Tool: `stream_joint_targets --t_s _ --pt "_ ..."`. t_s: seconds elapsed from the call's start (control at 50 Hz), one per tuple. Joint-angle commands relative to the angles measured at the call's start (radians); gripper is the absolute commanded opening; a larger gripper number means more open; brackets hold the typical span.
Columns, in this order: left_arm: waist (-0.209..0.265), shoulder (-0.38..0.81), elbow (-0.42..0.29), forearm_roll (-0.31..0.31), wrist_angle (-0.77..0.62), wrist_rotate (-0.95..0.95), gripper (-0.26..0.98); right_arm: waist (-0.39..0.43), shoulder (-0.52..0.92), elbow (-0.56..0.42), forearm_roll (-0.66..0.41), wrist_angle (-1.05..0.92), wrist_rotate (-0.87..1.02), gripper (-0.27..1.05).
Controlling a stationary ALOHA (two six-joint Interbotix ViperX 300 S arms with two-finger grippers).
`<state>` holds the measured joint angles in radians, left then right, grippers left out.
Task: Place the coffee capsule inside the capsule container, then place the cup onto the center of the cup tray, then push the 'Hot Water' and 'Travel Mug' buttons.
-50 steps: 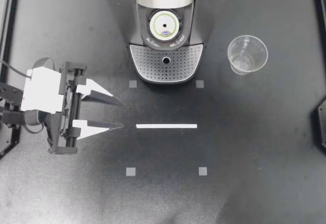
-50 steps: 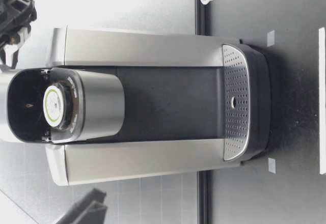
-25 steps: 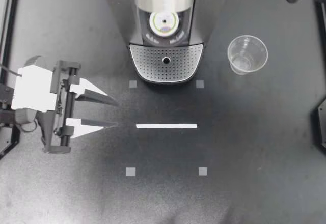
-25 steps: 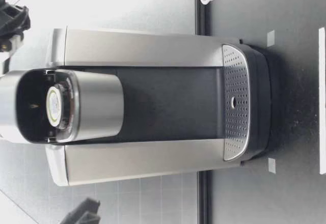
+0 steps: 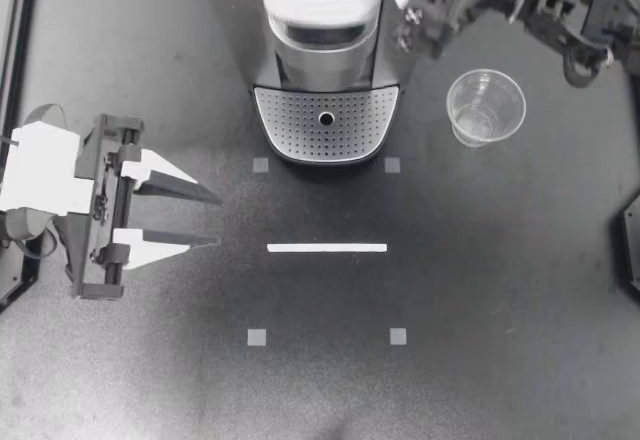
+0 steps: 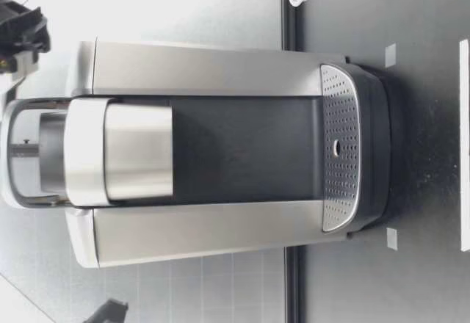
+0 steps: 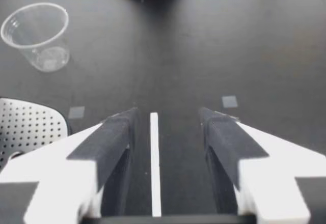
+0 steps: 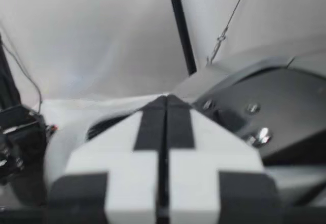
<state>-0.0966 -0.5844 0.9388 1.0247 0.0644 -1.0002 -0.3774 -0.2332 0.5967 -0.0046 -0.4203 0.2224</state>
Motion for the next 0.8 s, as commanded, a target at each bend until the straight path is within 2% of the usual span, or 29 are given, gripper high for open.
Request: stream_joint_targets --t_s 0.0,0.48,0.64,0.78 --pt "0.002 -0.009 -0.011 -0.002 -0.005 -0.002 0.42 0.023 -0.025 0.0 0.0 -0.006 0.005 0.06" --pt "0.002 -0.008 -0.011 -0.008 -0.008 -0.002 0.42 0.086 -0.044 0.086 0.008 -0.077 0.011 0.06" --pt "0.002 -0.009 -0.014 -0.008 -0.009 -0.002 0.42 0.08 -0.147 0.127 0.058 -0.046 0.035 0.06" --pt "0.005 -0.009 -0.009 -0.008 -0.003 -0.002 0.42 0.04 -0.308 0.258 0.166 0.058 0.094 0.06"
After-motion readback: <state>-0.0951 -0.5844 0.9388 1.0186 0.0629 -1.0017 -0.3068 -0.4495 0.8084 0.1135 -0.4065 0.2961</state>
